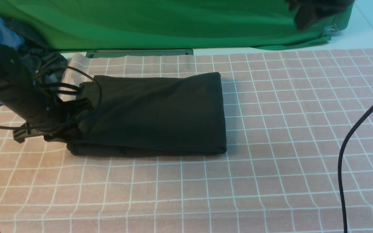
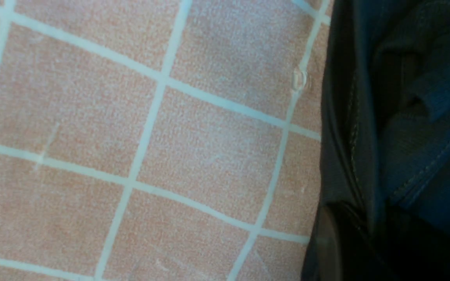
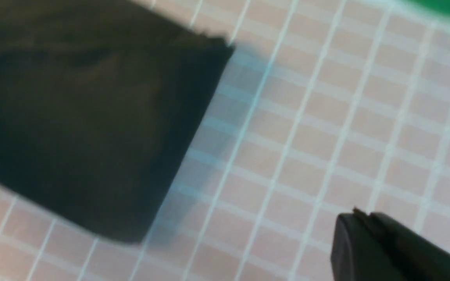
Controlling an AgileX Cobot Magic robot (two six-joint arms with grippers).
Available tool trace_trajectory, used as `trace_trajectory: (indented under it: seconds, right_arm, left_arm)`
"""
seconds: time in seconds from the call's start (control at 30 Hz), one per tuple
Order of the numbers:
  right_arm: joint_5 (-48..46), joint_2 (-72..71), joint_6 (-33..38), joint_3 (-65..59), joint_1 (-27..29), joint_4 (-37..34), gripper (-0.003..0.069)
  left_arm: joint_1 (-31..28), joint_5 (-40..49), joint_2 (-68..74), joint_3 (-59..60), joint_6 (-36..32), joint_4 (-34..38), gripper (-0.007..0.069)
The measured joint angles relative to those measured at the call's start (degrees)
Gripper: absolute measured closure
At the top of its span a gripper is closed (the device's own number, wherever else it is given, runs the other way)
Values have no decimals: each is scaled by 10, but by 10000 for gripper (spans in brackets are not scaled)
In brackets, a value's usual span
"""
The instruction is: Fold a long-sleeved shirt over a pink coffee tablecloth.
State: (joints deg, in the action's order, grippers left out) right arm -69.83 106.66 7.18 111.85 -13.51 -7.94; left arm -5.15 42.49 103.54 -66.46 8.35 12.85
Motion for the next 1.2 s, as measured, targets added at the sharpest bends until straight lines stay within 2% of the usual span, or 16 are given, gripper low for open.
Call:
trace_trajectory:
  seconds: [0.1,0.13,0.17,0.2,0.23,0.3,0.43,0.63,0.9,0.97,1.0,1.07,1.13,1.17,1.2]
  right_arm:
    - [-1,15,-10,-52,0,-19,498]
    - [0,24,-10,-70,0,-32,435]
    - [1,26,-10,-70,0,-34,435]
    - [3,44,-4,-88,0,-60,344]
    - [3,46,-3,-90,0,-68,333]
    - [5,79,13,-99,-6,-113,223]
    - [23,120,24,-100,-30,-138,162]
    - [49,176,37,-100,-79,-144,151]
    - [82,210,42,-100,-115,-148,151]
    - [87,214,47,-100,-118,-148,169]
    - [89,215,52,-100,-120,-148,198]
    - [92,216,67,-100,-123,-147,309]
    - [93,215,81,-100,-123,-147,493]
    - [93,214,85,-100,-122,-147,544]
    - [90,212,86,-100,-120,-146,561]
  left_arm:
    - [0,8,-10,0,0,-7,538]
    - [0,12,-9,0,0,-8,538]
    - [0,12,-9,0,0,-8,538]
    - [0,14,-9,0,2,-8,538]
    - [0,15,-9,0,2,-8,538]
    - [0,16,-11,0,2,-9,538]
    - [0,17,-11,0,4,-11,538]
    - [0,18,-11,0,4,-17,538]
    - [0,18,-11,0,4,-18,538]
    - [0,18,-11,0,4,-17,538]
    - [0,18,-11,0,4,-15,538]
    - [0,18,-11,0,4,-12,538]
    - [-1,18,-11,0,4,-5,538]
    - [-1,18,-12,0,1,0,538]
    - [-1,19,-12,0,-4,8,538]
